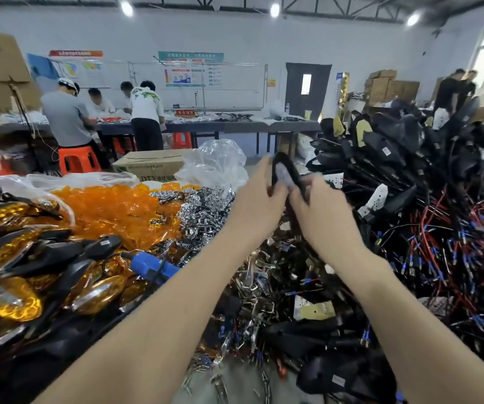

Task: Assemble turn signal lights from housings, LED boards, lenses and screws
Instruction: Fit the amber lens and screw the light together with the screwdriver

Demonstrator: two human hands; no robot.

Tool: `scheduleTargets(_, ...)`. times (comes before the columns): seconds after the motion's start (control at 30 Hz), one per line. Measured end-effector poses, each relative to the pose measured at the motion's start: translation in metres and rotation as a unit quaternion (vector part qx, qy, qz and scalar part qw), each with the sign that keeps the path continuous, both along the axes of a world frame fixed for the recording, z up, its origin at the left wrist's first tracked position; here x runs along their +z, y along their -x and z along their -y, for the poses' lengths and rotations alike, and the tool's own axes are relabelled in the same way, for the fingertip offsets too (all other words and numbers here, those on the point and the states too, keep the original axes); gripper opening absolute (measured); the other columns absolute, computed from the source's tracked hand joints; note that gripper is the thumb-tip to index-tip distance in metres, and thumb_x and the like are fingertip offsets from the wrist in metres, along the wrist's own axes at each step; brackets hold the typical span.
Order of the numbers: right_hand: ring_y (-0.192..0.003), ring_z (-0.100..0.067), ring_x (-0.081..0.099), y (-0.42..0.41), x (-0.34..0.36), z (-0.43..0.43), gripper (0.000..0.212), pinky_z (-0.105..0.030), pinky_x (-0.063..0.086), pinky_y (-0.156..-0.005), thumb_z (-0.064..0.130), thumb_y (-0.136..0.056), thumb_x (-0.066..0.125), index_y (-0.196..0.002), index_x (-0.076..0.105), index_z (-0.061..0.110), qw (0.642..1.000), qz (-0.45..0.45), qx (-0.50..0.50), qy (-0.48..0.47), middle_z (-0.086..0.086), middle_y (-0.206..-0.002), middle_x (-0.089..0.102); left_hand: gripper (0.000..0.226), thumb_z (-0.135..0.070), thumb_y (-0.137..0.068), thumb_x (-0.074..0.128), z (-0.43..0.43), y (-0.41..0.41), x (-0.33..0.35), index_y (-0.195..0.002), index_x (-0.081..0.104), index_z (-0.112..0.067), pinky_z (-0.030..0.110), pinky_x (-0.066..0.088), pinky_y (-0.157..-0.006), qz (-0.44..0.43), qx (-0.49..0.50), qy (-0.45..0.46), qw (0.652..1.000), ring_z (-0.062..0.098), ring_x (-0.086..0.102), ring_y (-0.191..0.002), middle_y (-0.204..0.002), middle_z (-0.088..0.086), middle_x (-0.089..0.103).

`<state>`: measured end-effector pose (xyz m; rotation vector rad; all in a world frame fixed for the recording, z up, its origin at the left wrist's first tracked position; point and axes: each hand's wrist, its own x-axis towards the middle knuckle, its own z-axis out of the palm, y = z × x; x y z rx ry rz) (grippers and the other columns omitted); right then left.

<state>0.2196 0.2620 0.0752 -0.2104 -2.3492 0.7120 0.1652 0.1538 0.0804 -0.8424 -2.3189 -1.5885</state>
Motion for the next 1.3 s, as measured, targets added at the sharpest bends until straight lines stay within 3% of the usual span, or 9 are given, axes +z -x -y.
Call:
scheduleTargets(0.13, -0.078, -0.023, 0.065, -0.01, 0.043, 0.017, 0.023, -0.037, 0.049, -0.067, 0.031, -0.105, 0.054, -0.115, 0.053, 0.011, 0.989, -0.146, 0.02, 0.031, -0.002, -0.09, 0.067, 0.038, -0.035, -0.106, 0.04, 0.013, -0.019, 0.031, -0.143, 0.037, -0.034, 0.007, 0.041, -0.068, -0.071, -0.002, -0.05, 0.996, -0.012, 0.058, -0.087, -0.108, -0.015, 0.058)
scheduleTargets(0.23, -0.07, -0.003, 0.064, -0.024, 0.071, 0.028, 0.014, -0.022, 0.047, -0.061, 0.029, -0.104, 0.054, -0.109, 0.052, 0.016, 0.968, -0.236, 0.036, 0.076, 0.011, -0.083, 0.065, 0.035, -0.035, -0.107, 0.036, 0.024, -0.035, 0.04, -0.139, 0.046, -0.024, 0.027, 0.045, -0.082, -0.114, -0.004, -0.019, 0.993, 0.001, 0.057, -0.097, -0.113, -0.002, 0.054)
scheduleTargets(0.33, -0.079, -0.014, 0.073, -0.032, 0.088, 0.042, 0.011, -0.029, 0.057, -0.072, 0.029, -0.104, 0.054, -0.106, 0.054, 0.017, 0.945, -0.228, 0.112, 0.205, -0.001, -0.092, 0.074, 0.024, -0.025, -0.109, 0.036, 0.036, -0.051, 0.046, -0.117, 0.058, -0.022, 0.031, 0.048, -0.091, -0.132, -0.038, -0.063, 0.989, 0.013, 0.06, -0.107, -0.102, -0.009, 0.064)
scheduleTargets(0.47, -0.066, -0.016, 0.071, -0.043, 0.093, 0.057, 0.027, -0.027, 0.057, -0.061, 0.014, -0.103, 0.053, -0.121, 0.056, -0.004, 0.85, -0.204, 0.223, 0.432, -0.012, -0.09, 0.073, 0.023, -0.03, -0.108, 0.036, 0.059, -0.064, 0.055, -0.096, 0.055, -0.026, 0.018, 0.04, -0.058, -0.153, -0.033, -0.054, 0.986, 0.003, 0.055, -0.064, -0.072, -0.01, 0.058)
scheduleTargets(0.63, -0.069, -0.015, 0.072, -0.058, 0.058, 0.063, 0.014, -0.037, 0.062, -0.066, 0.015, -0.097, 0.053, -0.109, 0.06, 0.019, 0.848, -0.141, 0.235, 0.453, 0.001, -0.079, 0.074, 0.024, -0.038, -0.106, 0.038, 0.101, -0.08, 0.039, -0.085, 0.048, -0.035, 0.022, 0.028, -0.047, -0.198, -0.037, 0.156, 0.967, 0.006, 0.047, -0.05, -0.06, -0.008, 0.051)
scheduleTargets(0.9, -0.071, -0.024, 0.073, -0.077, -0.089, 0.09, 0.021, -0.034, 0.056, -0.049, 0.024, -0.104, 0.051, -0.115, 0.065, 0.012, 0.72, 0.008, 0.21, 0.662, -0.016, -0.099, 0.077, 0.052, -0.065, -0.093, 0.023, 0.148, -0.114, -0.082, -0.14, 0.041, -0.049, 0.032, 0.053, -0.071, -0.144, 0.09, 0.352, 0.92, 0.012, 0.066, -0.088, -0.099, -0.011, 0.071)
scheduleTargets(1.0, -0.073, -0.026, 0.073, -0.077, -0.12, 0.091, 0.018, -0.034, 0.055, -0.048, 0.023, -0.102, 0.051, -0.111, 0.066, 0.018, 0.717, 0.05, 0.194, 0.668, -0.018, -0.094, 0.076, 0.051, -0.065, -0.097, 0.026, 0.153, -0.121, -0.118, -0.145, 0.035, -0.049, 0.031, 0.052, -0.073, -0.152, 0.129, 0.368, 0.908, 0.008, 0.067, -0.101, -0.115, -0.016, 0.069)
scheduleTargets(1.17, -0.081, -0.031, 0.076, -0.067, -0.142, 0.092, 0.026, -0.033, 0.059, -0.053, 0.033, -0.098, 0.061, -0.106, 0.063, 0.008, 0.703, 0.039, 0.201, 0.681, -0.019, -0.096, 0.077, 0.046, -0.052, -0.092, 0.039, 0.149, -0.119, -0.14, -0.114, 0.071, -0.028, 0.025, 0.041, -0.037, -0.223, 0.152, 0.341, 0.9, 0.011, 0.069, -0.055, -0.075, -0.011, 0.074)
scheduleTargets(1.3, -0.072, -0.03, 0.076, -0.059, -0.146, 0.086, 0.025, -0.026, 0.056, -0.049, 0.03, -0.103, 0.054, -0.093, 0.062, 0.008, 0.739, -0.027, 0.171, 0.652, -0.015, -0.083, 0.077, 0.051, -0.055, -0.094, 0.034, 0.151, -0.112, -0.144, -0.109, 0.073, -0.026, 0.024, 0.033, -0.032, -0.243, 0.171, 0.328, 0.897, 0.011, 0.062, -0.042, -0.062, -0.011, 0.07)
